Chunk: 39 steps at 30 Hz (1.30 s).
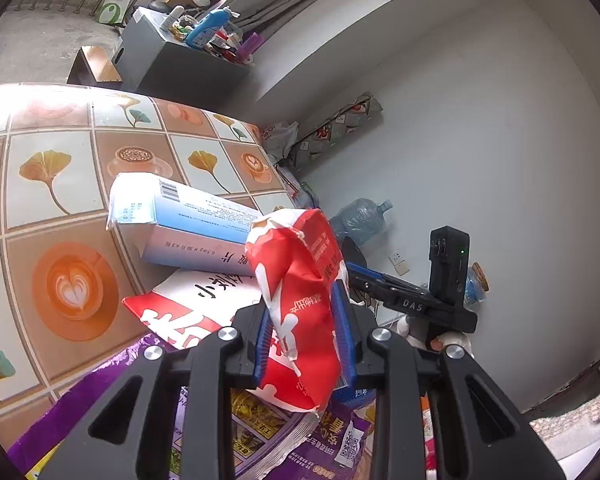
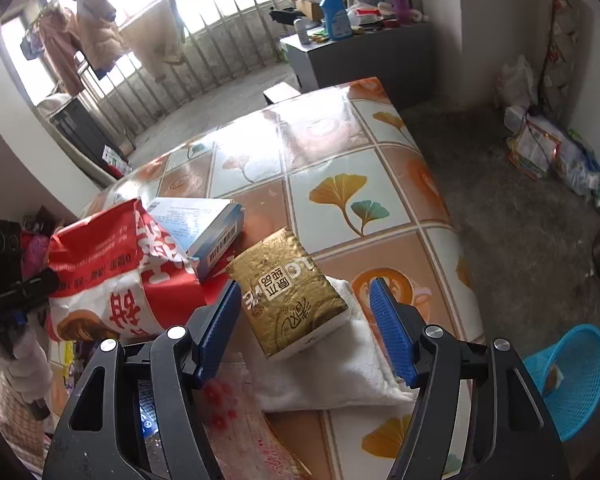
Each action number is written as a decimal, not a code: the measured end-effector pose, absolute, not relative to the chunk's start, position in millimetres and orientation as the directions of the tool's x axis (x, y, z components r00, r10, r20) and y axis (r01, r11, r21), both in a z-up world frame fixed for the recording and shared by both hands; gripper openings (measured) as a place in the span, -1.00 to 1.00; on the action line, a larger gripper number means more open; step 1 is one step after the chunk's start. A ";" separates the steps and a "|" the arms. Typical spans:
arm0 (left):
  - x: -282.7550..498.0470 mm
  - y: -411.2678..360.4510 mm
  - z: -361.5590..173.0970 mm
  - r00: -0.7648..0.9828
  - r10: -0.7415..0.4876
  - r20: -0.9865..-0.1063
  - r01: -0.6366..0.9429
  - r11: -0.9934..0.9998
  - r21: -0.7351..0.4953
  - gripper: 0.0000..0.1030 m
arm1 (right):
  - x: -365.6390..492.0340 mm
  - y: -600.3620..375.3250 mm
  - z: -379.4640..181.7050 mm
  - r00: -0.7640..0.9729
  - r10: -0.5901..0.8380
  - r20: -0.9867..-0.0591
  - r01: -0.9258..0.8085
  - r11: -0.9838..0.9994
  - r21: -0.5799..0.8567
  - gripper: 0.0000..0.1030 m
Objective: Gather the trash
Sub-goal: 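Grasp the red-and-white snack bag with the left tool, then grasp the gold tissue pack with the right tool and lift it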
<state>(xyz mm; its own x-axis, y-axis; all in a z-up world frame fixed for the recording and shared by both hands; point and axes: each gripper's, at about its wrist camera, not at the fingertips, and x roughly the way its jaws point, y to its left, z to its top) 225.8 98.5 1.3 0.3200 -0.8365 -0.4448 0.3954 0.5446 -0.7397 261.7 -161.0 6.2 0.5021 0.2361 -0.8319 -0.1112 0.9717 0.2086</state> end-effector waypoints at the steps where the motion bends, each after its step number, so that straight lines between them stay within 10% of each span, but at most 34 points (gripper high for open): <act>1: 226.1 99.4 1.6 0.321 -0.836 -0.446 0.394 0.546 -0.740 -0.48 | 260.5 -158.4 3.0 0.495 0.226 -0.839 -0.132 0.974 0.185 0.27; 39: 206.9 85.3 39.5 0.326 -0.864 -0.383 0.455 0.499 -0.737 -0.59 | 238.7 -169.1 0.1 0.490 0.275 -0.827 -0.230 0.956 0.181 0.07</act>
